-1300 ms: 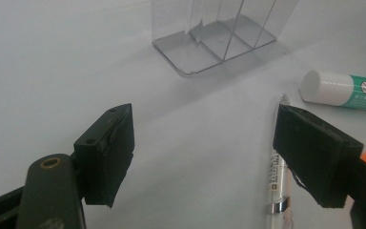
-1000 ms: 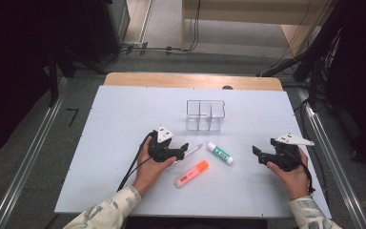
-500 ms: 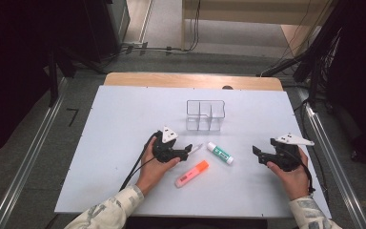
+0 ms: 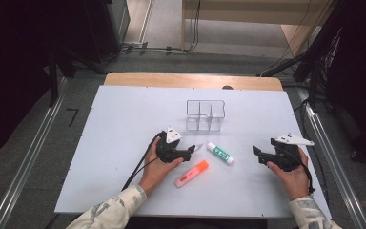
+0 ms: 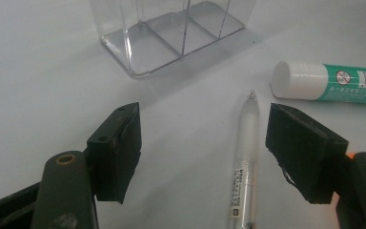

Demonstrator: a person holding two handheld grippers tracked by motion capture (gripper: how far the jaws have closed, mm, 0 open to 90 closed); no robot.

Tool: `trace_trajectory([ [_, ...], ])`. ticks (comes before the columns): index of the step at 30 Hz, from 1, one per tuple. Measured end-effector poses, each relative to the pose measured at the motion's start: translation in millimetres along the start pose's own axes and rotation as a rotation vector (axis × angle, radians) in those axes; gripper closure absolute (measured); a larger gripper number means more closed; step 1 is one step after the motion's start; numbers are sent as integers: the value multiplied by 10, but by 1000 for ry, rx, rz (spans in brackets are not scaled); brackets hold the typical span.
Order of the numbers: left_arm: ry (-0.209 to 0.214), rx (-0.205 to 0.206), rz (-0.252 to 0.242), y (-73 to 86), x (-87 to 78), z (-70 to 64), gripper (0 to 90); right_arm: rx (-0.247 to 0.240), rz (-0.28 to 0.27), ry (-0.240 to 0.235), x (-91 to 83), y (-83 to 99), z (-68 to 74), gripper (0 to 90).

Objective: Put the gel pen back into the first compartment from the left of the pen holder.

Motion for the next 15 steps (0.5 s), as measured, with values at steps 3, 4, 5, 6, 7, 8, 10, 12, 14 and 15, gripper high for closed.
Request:
trace_trajectory([
  [3,3,7,10,1,13,-15,309,1,0,-1,-1,-1,1,196],
  [4,4,6,13,1,16,-19,312,1,0,0,0,-1,0,196],
  [5,7,5,13,-1,21,-23,317,2,0,0,1,0,-1,196],
  [6,10,7,16,-1,25,-26,323,2,0,0,1,-1,-1,196],
  [7,10,10,19,-1,29,-29,327,3,-1,0,1,-1,0,196],
  [8,12,10,20,-3,34,-35,333,3,-1,0,1,-2,-1,196],
  [10,18,15,27,-3,42,-51,347,2,0,0,1,-1,-1,196],
  [12,17,22,32,-2,52,-66,365,1,0,0,2,-1,-3,196],
  [14,14,26,37,-1,63,-77,377,1,0,0,1,-1,-3,196],
  [15,16,28,41,0,67,-81,387,0,-1,0,2,-1,-3,196],
])
Point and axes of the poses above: each handheld gripper's, and its own axes: x roughly forward along the jaws, y roughly out of its underside, z roughly to its left, the point moved 7 cm from there along x, roughly forward along the jaws, and after that the axes turned 3 degrees about z, right-handed, at the moved point
